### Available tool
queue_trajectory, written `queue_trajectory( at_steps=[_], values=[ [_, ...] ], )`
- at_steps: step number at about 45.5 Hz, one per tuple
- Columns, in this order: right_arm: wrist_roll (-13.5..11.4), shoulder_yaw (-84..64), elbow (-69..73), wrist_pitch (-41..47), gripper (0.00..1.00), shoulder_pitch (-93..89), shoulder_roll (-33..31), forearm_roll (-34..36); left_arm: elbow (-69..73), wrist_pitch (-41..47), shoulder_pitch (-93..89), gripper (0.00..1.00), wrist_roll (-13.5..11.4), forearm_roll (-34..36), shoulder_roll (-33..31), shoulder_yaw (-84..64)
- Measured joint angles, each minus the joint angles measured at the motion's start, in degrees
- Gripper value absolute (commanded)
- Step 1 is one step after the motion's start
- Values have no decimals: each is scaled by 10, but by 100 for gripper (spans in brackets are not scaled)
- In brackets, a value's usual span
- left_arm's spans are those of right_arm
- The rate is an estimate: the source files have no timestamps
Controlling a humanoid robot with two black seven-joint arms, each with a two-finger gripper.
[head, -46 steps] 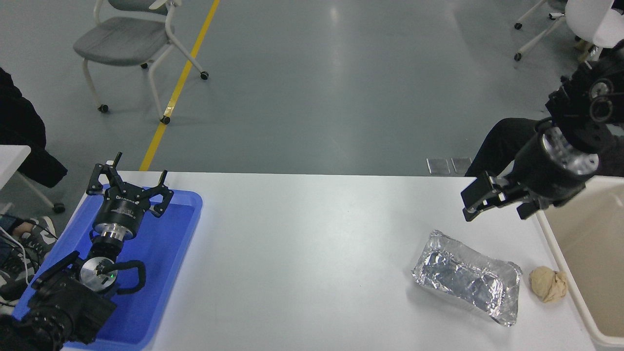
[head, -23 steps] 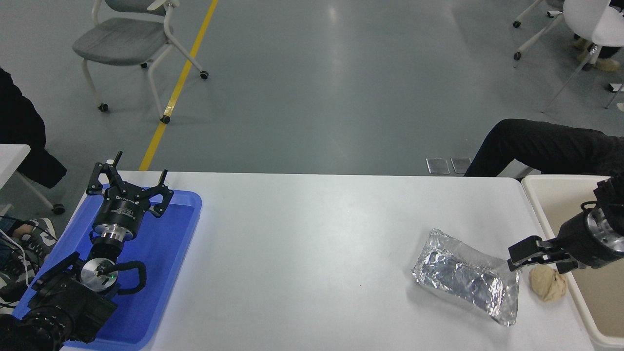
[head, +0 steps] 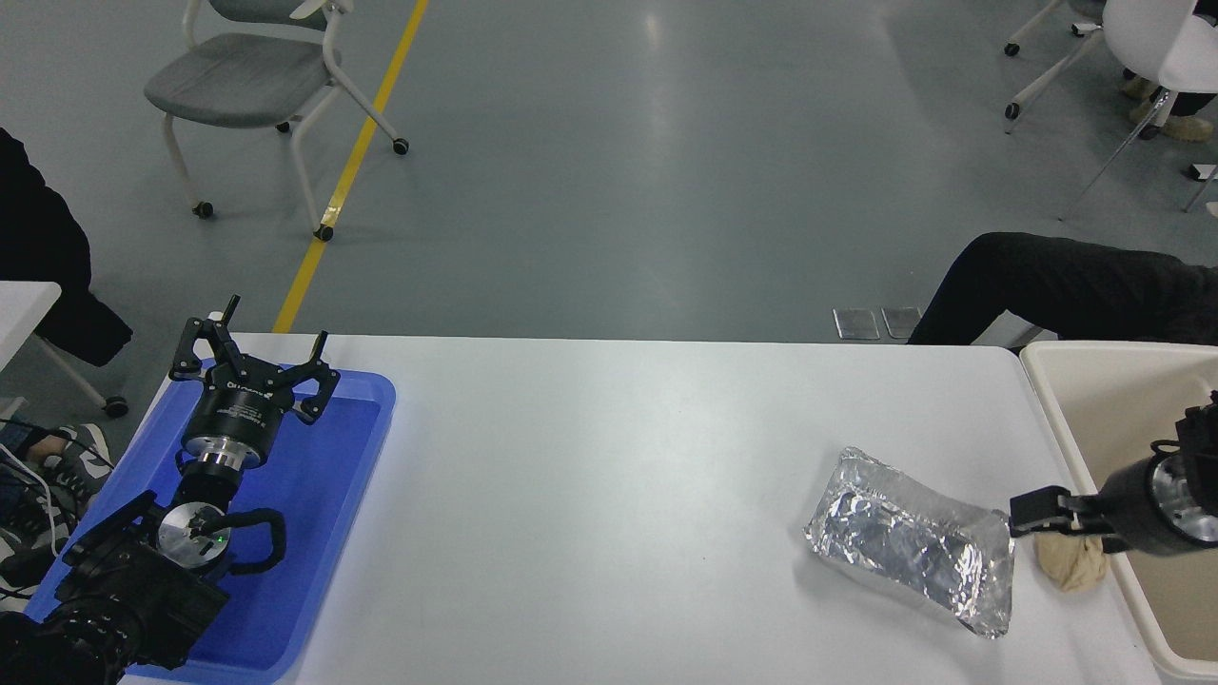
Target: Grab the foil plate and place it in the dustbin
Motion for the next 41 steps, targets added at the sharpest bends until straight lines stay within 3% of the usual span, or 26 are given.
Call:
queue_trajectory(
  at_steps=[19,31,34,39,41],
  values=[
    [-4,52,-52,-30,100,-88,51,25,0,0,0,100,0,0,0,0],
    [-7,69,-81,-40,93,-129,73,26,0,0,0,100,0,0,0,0],
    [-8,71,-87,-42,88,-136,77,26,0,0,0,100,0,0,0,0],
    [-8,73,-96,-47,71,-148,85,26,0,0,0,100,0,0,0,0],
    [-8,74,-99,-50,60,-152,88,26,0,0,0,100,0,0,0,0]
  ],
)
